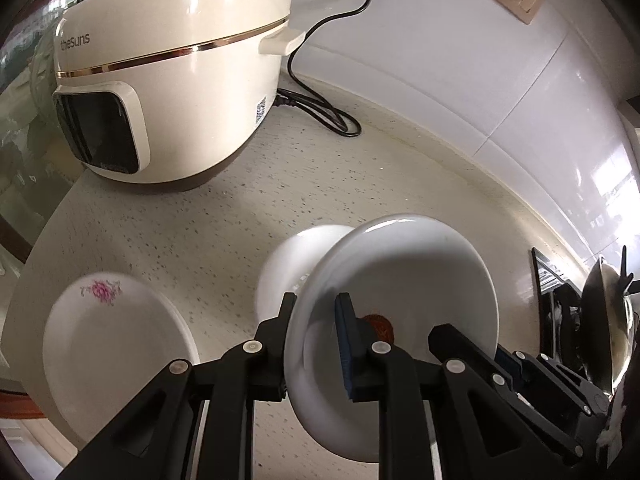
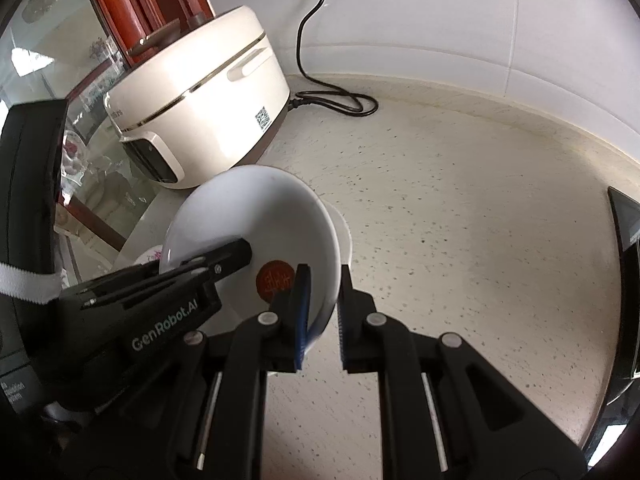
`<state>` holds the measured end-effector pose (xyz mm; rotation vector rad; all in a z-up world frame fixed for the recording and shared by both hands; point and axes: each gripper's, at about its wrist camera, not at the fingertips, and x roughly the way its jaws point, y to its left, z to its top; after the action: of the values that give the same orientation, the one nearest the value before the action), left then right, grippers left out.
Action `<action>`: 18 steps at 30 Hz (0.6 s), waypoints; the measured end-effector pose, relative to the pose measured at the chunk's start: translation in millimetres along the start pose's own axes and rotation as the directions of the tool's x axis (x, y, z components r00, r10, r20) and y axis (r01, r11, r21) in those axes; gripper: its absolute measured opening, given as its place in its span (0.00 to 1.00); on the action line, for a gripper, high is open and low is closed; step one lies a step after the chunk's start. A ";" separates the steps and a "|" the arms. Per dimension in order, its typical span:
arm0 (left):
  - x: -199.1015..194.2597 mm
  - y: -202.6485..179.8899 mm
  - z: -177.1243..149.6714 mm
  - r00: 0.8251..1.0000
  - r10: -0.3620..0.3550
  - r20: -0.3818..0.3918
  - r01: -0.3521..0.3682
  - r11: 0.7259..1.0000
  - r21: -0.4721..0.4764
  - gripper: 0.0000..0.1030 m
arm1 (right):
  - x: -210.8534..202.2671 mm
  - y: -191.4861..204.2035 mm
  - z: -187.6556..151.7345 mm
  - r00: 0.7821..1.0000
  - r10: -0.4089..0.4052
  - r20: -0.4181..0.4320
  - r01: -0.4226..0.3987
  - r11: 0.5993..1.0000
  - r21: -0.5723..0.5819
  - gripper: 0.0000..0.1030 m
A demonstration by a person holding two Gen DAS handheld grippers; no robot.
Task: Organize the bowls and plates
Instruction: 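Lift and carry the red-band bowl over the nested white bowls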
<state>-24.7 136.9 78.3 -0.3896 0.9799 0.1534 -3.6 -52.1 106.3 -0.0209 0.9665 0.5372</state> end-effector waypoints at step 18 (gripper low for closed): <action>35.7 0.7 14.3 0.998 0.043 -0.045 -0.039 0.996 0.084 0.19 | 44.5 -9.5 16.8 0.994 -0.008 -0.109 0.008 1.000 0.007 0.14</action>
<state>6.0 141.4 55.5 -0.2978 1.0372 0.1407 33.6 -37.2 79.0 -0.0480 1.0740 0.5295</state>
